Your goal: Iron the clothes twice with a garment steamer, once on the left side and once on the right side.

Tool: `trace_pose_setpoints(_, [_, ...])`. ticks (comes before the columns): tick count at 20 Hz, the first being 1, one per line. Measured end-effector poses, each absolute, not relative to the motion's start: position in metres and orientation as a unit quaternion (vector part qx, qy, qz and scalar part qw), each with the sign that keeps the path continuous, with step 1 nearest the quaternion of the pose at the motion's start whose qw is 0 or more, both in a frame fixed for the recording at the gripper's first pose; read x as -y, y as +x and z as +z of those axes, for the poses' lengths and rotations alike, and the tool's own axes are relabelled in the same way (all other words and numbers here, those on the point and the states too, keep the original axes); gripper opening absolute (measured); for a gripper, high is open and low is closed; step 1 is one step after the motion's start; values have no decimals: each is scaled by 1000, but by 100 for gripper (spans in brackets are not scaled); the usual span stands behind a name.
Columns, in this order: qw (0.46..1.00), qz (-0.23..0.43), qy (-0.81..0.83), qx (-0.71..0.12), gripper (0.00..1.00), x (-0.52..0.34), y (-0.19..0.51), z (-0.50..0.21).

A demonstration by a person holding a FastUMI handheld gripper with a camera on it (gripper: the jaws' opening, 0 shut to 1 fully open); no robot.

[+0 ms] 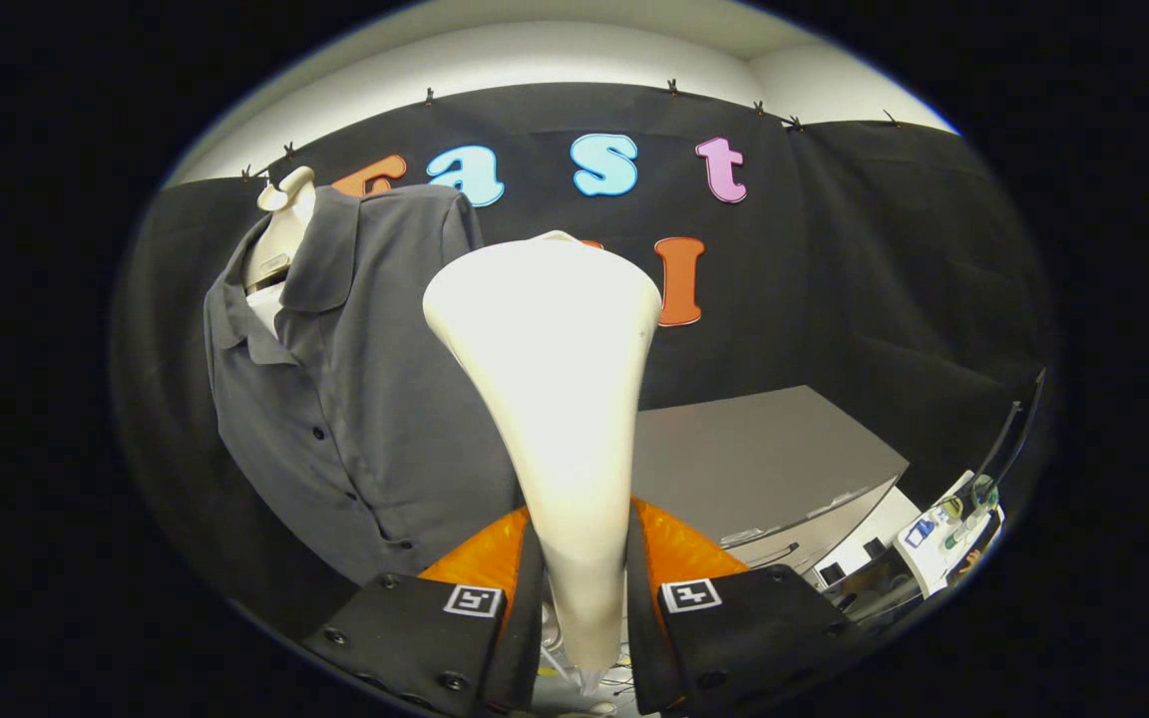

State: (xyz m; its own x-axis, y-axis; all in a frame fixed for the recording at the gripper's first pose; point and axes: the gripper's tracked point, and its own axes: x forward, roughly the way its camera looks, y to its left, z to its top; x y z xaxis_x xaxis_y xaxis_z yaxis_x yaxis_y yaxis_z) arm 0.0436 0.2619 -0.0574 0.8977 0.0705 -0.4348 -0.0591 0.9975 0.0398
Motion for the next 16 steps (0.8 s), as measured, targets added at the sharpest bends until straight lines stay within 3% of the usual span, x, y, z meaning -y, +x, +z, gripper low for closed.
trace_pose_setpoints(16, [975, 41, 32, -217, 44, -195, 29, -70])
